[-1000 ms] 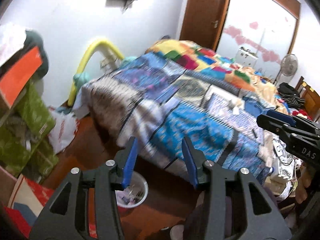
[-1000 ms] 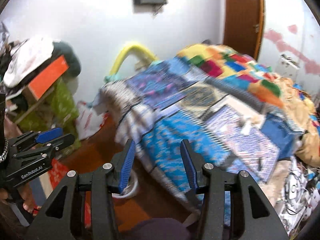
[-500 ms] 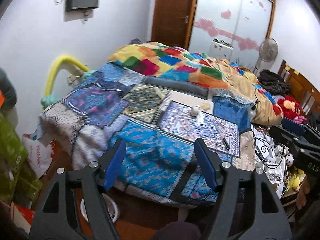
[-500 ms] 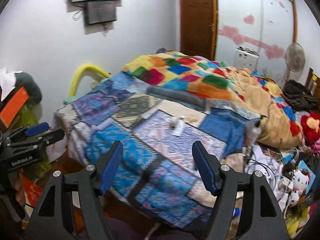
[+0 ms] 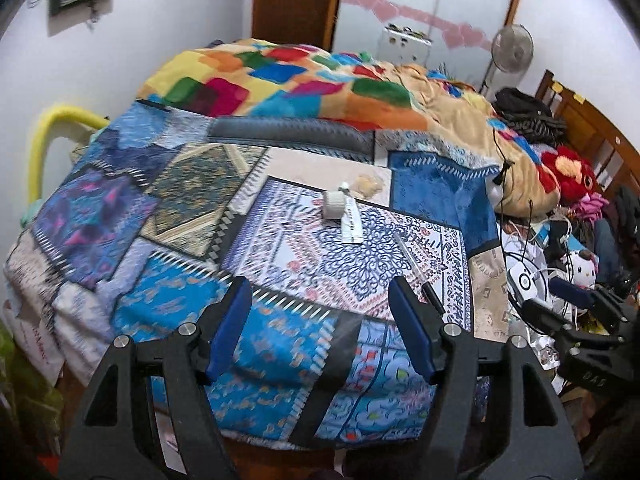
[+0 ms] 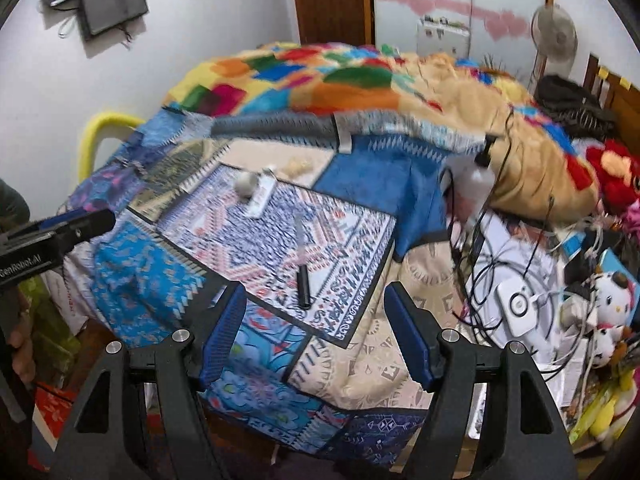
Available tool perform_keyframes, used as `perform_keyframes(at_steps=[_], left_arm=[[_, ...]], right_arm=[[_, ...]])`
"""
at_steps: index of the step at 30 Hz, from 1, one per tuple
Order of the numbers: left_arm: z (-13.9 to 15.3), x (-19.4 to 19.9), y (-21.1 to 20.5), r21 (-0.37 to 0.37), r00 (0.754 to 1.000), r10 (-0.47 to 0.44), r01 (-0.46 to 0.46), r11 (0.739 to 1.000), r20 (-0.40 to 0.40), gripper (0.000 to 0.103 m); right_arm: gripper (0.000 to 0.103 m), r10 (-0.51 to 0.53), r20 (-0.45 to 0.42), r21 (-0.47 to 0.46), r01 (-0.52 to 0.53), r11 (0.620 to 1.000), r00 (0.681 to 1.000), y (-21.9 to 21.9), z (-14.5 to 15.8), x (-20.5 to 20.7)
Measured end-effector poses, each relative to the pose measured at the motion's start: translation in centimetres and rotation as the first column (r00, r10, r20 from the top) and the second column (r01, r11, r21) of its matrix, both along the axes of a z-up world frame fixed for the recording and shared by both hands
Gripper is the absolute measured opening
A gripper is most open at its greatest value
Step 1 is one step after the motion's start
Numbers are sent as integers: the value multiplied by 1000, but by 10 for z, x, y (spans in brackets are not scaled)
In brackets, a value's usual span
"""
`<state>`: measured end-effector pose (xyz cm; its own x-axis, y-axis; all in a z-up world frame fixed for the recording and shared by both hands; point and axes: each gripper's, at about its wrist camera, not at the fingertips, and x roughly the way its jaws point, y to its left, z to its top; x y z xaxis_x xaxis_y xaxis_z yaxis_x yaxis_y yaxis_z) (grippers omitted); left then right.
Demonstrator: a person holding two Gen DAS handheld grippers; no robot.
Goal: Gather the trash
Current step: 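Grasp the clear pen with the right gripper while the left gripper grasps the white tape roll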
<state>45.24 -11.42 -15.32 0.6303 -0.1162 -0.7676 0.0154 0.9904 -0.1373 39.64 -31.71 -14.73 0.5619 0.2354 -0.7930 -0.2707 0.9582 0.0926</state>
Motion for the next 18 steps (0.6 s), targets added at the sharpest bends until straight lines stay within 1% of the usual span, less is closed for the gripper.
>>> perform_keyframes(at_steps=[3, 8, 10, 12, 16, 17, 18], left_arm=[[-12, 17, -8, 2, 1000, -27, 27, 1000, -9, 70], [-40, 49, -16, 5, 997, -51, 52, 999, -49, 70], [-51, 58, -16, 8, 997, -55, 56, 998, -60, 70], [-57, 65, -16, 6, 996, -59, 60, 998, -64, 70], [-70, 78, -14, 4, 995, -64, 64, 998, -70, 70], [-72, 81, -14, 4, 995, -67, 67, 998, -70, 70], [-73, 84, -14, 4, 995, -68, 69, 998, -68, 70]], right_arm=[[68, -3, -30, 0, 3, 1000, 1000, 0, -17, 18], [67, 9, -85, 8, -8, 1000, 996, 11, -52, 48], [60, 26, -94, 2, -26, 1000, 995, 20, -64, 57], [44, 43, -98, -20, -45, 999, 994, 28, -73, 62], [36, 65, -103, -57, -71, 996, 993, 40, -90, 70], [30, 68, -109, -62, -75, 995, 992, 41, -94, 71], [28, 67, -88, -74, -73, 995, 994, 42, -93, 70]])
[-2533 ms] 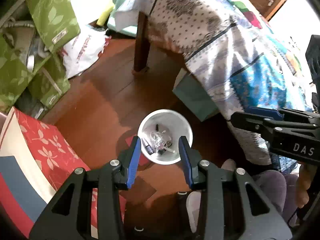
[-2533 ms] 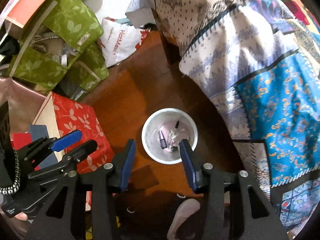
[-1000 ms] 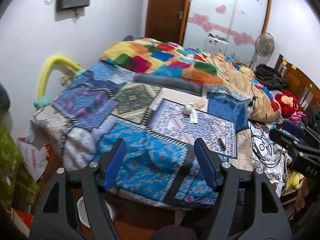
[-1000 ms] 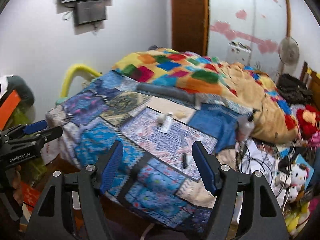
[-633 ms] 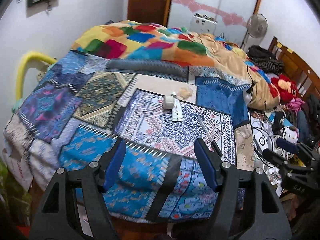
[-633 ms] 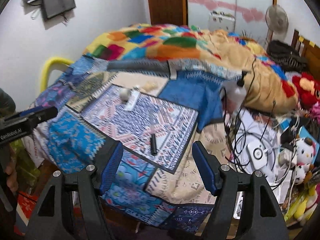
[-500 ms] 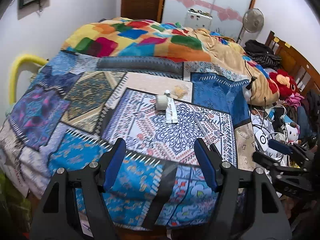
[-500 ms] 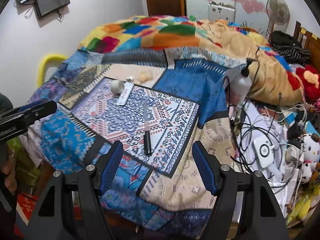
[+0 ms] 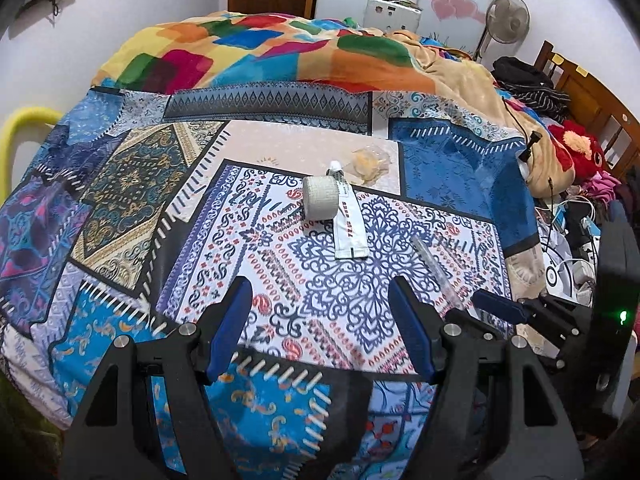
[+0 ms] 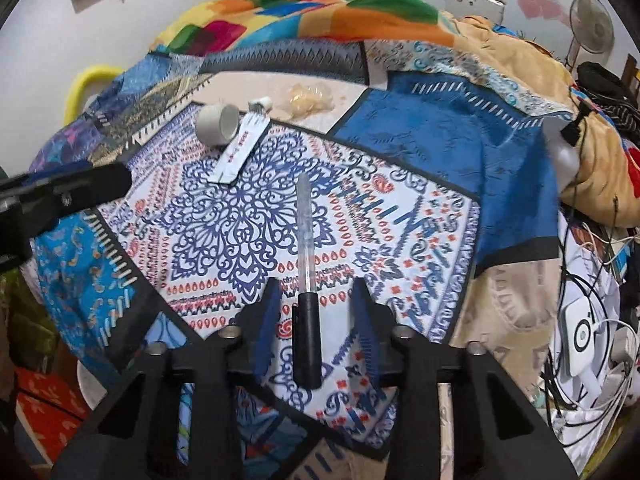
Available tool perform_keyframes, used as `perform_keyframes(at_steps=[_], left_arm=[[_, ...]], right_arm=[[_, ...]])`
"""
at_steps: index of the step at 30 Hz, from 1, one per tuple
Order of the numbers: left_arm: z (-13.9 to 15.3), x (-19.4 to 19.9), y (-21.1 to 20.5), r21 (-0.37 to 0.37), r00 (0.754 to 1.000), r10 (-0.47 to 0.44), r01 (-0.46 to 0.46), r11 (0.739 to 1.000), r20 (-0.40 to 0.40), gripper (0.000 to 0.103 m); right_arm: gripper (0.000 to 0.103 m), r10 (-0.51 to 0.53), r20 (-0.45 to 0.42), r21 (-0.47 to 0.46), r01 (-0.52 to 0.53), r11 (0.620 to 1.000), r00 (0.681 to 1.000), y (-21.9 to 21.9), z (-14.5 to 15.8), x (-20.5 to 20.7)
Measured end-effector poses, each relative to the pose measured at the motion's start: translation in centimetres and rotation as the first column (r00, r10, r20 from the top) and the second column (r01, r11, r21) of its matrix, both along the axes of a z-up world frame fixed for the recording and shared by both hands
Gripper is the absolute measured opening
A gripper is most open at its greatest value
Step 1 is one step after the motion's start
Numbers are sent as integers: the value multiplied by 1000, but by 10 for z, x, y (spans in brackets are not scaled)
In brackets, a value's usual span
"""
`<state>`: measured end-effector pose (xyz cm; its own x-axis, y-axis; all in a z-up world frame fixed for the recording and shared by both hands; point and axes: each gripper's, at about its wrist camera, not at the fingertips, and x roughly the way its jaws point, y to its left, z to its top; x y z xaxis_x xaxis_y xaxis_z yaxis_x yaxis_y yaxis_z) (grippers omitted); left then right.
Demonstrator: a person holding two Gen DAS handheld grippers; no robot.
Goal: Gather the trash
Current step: 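Grasp the clear pen with the right gripper while the left gripper grasps the white tape roll, then carry the clear pen and tape roll over the white bin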
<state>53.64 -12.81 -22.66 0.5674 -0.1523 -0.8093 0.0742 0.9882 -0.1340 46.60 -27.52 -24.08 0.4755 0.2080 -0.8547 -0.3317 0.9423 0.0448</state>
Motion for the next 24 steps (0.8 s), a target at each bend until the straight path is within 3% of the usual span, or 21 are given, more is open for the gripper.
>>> perform_keyframes(at_steps=[1, 4, 8, 13, 16, 18, 24], left_arm=[[-1, 4, 0, 1, 1000, 0, 0, 1000, 6, 69], [-4, 15, -1, 0, 1000, -3, 3, 1000, 18, 70], [-7, 35, -7, 14, 999, -4, 3, 1000, 48, 66], [-16, 65, -17, 29, 998, -18, 16, 999, 61, 45], [-26, 81, -18, 20, 999, -12, 11, 1000, 41, 39], [-33, 88, -18, 7, 1000, -8, 8, 1000, 19, 24], [-29, 82, -16, -6, 999, 18, -18, 1000, 40, 24]], right_arm=[[27, 3, 10, -8, -3, 1000, 1000, 1, -1, 0], [10, 12, 46, -41, -10, 999, 999, 3, -1, -4], [10, 12, 43, -16, -11, 1000, 999, 0, -1, -2], [10, -40, 30, 45, 39, 998, 999, -13, 5, 8], [10, -57, 36, 64, 54, 997, 998, -15, 8, 13], [10, -63, 46, 69, 60, 996, 997, -20, 13, 12], [10, -75, 64, 76, 70, 995, 995, -18, 23, 13]])
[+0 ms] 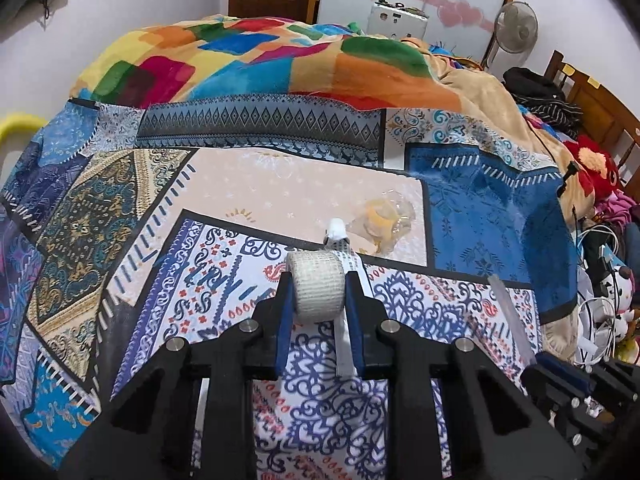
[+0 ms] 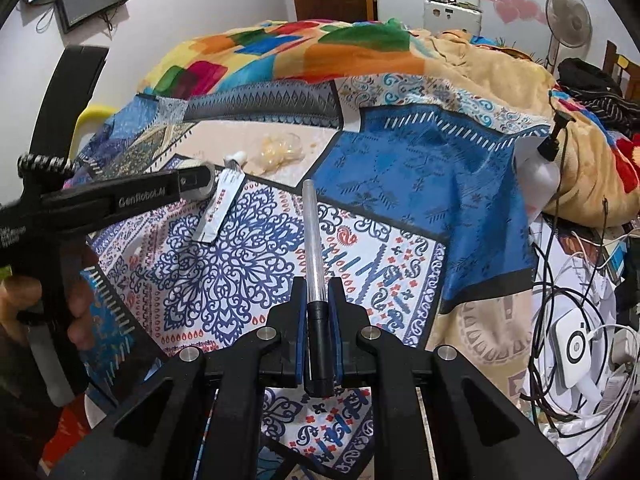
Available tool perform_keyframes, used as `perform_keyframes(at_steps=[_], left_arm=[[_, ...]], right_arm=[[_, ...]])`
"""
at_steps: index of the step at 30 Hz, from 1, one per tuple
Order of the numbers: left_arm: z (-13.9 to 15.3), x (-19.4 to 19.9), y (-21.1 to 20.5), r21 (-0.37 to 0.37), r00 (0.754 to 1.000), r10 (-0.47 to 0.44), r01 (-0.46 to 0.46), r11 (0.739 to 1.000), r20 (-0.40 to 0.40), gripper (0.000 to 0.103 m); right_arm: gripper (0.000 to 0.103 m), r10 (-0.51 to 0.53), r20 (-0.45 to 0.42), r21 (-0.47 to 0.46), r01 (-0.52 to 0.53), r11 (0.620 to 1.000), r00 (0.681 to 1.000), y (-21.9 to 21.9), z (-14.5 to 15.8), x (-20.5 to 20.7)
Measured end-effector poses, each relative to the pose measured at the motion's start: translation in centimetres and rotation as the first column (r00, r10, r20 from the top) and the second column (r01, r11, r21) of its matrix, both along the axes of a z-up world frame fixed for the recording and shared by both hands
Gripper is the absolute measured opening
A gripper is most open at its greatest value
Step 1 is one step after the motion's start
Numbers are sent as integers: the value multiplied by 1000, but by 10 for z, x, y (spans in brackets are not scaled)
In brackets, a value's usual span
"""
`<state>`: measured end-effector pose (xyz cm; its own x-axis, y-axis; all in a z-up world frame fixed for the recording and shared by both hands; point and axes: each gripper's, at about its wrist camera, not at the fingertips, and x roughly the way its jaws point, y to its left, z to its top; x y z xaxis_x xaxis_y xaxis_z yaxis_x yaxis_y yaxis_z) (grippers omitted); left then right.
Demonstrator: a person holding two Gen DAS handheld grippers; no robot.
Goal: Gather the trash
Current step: 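Carry the clear pen and tape roll over the white bin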
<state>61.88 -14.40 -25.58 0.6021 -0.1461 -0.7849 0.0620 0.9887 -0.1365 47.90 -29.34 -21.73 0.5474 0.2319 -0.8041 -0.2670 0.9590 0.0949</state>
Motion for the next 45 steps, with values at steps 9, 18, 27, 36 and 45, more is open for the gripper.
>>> perform_keyframes(at_steps=[9, 18, 27, 36, 45], left_arm=[[57, -43, 4, 6, 997, -8, 8, 1000, 71, 24], [136, -116, 16, 12, 982, -6, 3, 1000, 190, 24], [197, -200, 39, -18, 959, 35, -31, 999, 282, 24], [223, -274, 72, -52, 940, 91, -79, 996, 329, 24], [233, -343, 120, -39, 921, 160, -156, 987, 355, 24]], right_arm=[[10, -12, 54, 26, 10, 1000, 998, 0, 39, -14], [10, -3, 155, 48, -5, 999, 988, 5, 105, -54], [10, 31, 248, 58, -47, 997, 968, 22, 156, -105], [10, 102, 308, 60, -126, 990, 946, 56, 192, -162], [10, 199, 343, 61, -233, 971, 918, 99, 209, -214]])
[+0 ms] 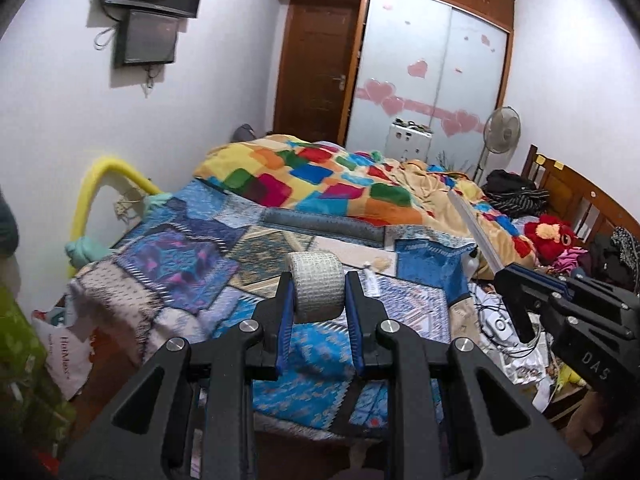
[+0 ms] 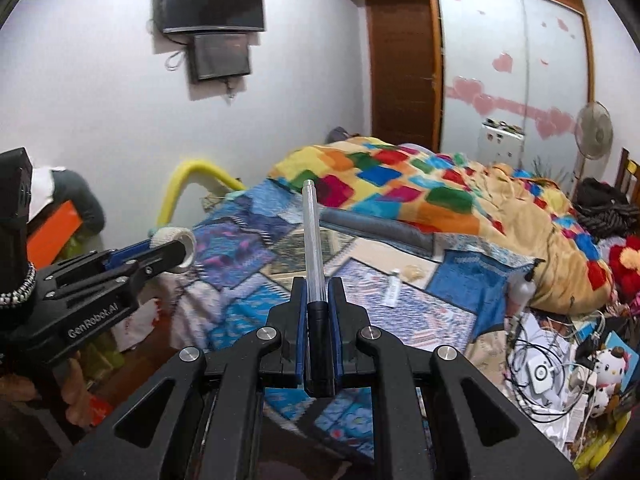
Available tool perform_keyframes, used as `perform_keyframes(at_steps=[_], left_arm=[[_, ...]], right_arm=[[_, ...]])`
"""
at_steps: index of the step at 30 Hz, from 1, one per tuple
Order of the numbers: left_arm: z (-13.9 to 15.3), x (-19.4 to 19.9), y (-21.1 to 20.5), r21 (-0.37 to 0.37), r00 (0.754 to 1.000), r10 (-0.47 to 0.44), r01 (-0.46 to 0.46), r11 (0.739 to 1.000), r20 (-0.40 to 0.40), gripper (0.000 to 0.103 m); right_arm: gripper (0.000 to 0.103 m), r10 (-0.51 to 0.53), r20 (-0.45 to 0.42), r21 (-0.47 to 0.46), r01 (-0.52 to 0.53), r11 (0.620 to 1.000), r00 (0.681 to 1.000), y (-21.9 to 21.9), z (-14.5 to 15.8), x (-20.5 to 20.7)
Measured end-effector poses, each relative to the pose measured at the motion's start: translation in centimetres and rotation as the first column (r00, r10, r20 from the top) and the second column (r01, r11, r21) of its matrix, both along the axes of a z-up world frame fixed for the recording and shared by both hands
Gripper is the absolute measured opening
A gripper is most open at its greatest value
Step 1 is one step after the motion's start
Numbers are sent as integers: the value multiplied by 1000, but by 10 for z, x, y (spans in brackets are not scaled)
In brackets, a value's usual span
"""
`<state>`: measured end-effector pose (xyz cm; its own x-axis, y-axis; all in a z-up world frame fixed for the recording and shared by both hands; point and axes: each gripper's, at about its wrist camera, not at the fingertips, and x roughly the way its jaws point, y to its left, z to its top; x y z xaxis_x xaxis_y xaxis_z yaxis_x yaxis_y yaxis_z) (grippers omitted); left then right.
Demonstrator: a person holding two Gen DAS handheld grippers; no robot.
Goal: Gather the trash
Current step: 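Carry the clear pen and tape roll over the white bin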
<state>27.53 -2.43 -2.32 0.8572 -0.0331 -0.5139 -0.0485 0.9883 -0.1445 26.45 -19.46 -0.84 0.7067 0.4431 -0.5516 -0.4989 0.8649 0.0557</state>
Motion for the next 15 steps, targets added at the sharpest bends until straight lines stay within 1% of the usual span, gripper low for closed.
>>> perform_keyframes(at_steps=[3, 7, 10, 15], left_arm=[[1, -26, 20, 19, 999, 37, -37, 999, 5, 24], [-2, -55, 49, 22, 996, 87, -87, 996, 3, 24], [-7, -75, 72, 20, 992, 129, -129, 991, -6, 24], [-24, -104, 109, 21, 978, 204, -203, 979, -44, 24]], right_arm=[[10, 49, -1, 2, -49, 999, 999, 21, 0, -16], [10, 114, -9, -6, -114, 993, 993, 49, -4, -35], [10, 163, -23, -17, -163, 986, 986, 70, -10, -47], [10, 244, -69, -37, -247, 968, 967, 106, -26, -61]])
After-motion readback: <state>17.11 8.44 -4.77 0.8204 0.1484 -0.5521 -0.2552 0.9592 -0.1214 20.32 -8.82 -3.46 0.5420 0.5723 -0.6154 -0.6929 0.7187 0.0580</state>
